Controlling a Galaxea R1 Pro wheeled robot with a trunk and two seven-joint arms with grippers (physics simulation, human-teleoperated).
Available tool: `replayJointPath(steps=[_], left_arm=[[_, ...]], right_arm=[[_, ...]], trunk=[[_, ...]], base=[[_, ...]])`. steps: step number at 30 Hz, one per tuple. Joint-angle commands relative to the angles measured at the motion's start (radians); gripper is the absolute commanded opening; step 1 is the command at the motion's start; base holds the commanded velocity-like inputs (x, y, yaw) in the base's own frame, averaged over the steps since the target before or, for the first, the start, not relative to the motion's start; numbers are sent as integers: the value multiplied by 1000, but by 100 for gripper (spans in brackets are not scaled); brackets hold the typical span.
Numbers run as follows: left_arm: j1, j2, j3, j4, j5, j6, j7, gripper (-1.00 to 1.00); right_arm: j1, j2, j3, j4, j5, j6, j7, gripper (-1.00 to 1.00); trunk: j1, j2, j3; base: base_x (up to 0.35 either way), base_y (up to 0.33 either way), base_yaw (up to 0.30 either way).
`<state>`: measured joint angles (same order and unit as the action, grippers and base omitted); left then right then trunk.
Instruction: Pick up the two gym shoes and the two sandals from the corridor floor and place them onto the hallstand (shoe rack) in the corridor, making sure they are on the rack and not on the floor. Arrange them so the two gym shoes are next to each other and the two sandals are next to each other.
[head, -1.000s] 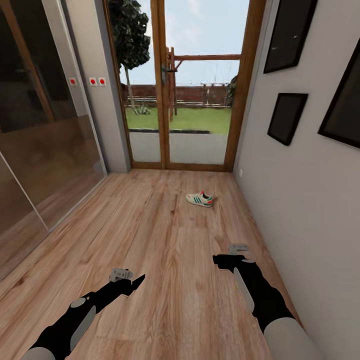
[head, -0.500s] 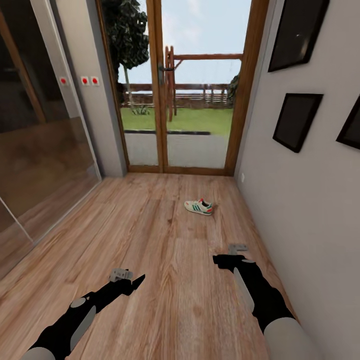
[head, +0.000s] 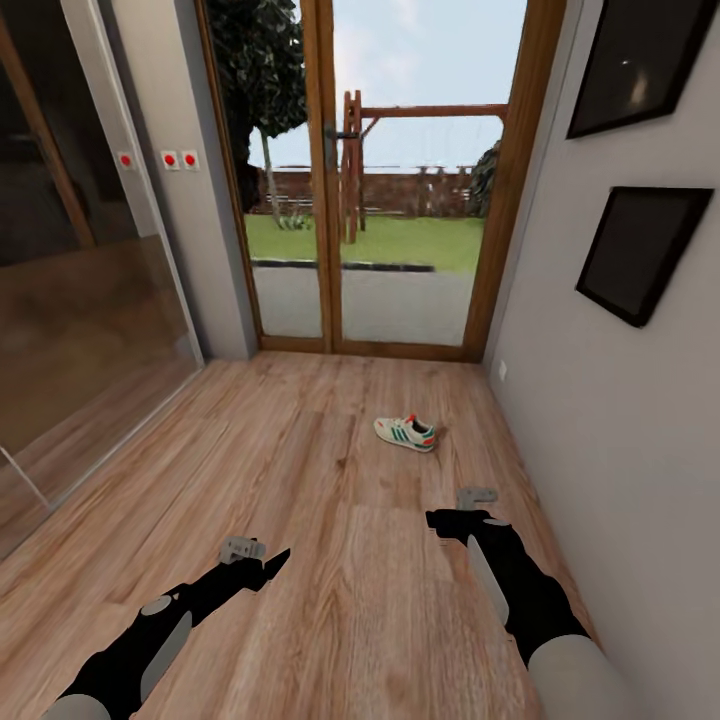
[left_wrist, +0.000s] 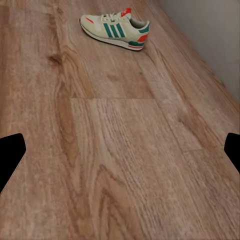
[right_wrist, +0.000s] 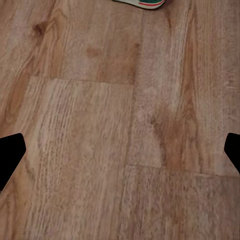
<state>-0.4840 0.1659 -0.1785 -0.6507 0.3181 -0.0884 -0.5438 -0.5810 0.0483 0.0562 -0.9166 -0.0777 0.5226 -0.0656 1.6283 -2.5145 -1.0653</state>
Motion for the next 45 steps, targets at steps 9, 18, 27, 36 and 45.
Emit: replayJointPath(steps=[9, 18, 27, 36, 45], left_arm=[[-1, 1, -6, 1, 6, -5, 1, 100], [-1, 1, -6, 1, 6, -5, 1, 100], [-1, 1, -6, 1, 6, -5, 1, 100], [-1, 1, -6, 1, 6, -5, 1, 100], [-1, 1, -6, 1, 6, -5, 1, 100]], right_arm=[[0, 0, 2, -1, -8, 4, -4, 100], [0, 2, 2, -1, -8, 4, -7, 100], [0, 2, 2, -1, -8, 5, -7, 100], [0, 2, 2, -1, -8, 4, -7, 100], [0, 2, 2, -1, -8, 5, -7, 100]], trunk=[[0, 0, -1], [0, 0, -1], [0, 0, -1], [0, 0, -1], [0, 0, -1]], base=[[347, -126, 1], [347, -127, 28], [347, -127, 251], [347, -126, 140], [347, -126, 5]])
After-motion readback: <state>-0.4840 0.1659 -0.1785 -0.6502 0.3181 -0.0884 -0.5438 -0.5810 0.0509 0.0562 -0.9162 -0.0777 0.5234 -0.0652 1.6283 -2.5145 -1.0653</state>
